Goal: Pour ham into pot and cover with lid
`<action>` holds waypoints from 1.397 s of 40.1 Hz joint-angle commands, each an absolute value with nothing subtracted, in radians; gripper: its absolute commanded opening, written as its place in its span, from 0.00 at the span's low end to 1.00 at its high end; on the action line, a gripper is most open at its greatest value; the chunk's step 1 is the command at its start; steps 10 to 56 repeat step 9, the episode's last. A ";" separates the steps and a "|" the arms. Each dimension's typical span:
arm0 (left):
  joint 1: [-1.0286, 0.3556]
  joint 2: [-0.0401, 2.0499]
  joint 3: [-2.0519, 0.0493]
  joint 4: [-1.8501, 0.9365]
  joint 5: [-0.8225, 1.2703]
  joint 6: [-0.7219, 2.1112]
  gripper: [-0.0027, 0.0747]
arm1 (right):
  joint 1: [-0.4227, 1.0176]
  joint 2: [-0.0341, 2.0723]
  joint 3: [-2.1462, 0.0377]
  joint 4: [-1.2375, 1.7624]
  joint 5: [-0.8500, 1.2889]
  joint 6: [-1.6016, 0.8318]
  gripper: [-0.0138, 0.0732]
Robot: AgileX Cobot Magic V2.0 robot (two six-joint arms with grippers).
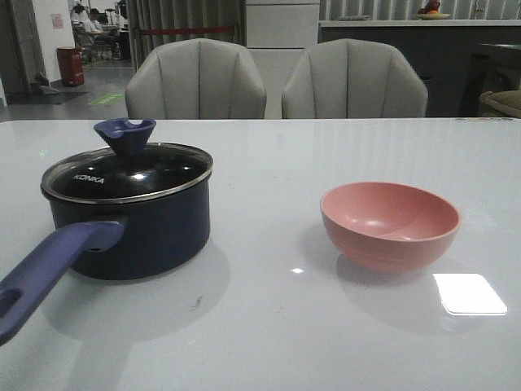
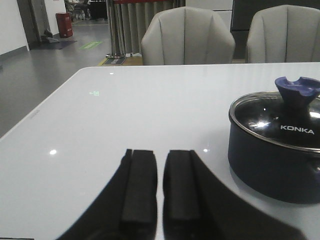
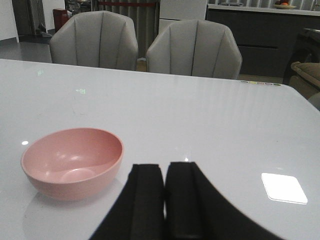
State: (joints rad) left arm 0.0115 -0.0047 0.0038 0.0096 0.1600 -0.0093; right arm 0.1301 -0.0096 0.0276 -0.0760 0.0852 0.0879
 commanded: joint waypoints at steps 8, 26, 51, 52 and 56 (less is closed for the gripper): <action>0.010 -0.022 0.025 0.000 0.084 -0.012 0.21 | 0.125 -0.029 0.022 -0.093 0.006 0.085 0.35; 0.010 -0.022 0.025 0.000 0.084 -0.012 0.21 | 0.125 -0.029 0.022 -0.093 0.006 0.085 0.35; 0.010 -0.022 0.025 0.000 0.084 -0.012 0.21 | 0.125 -0.029 0.022 -0.093 0.006 0.085 0.35; 0.010 -0.022 0.025 0.000 0.084 -0.012 0.21 | 0.125 -0.029 0.022 -0.093 0.006 0.085 0.35; 0.010 -0.022 0.025 0.000 0.084 -0.012 0.21 | 0.125 -0.029 0.022 -0.093 0.006 0.085 0.35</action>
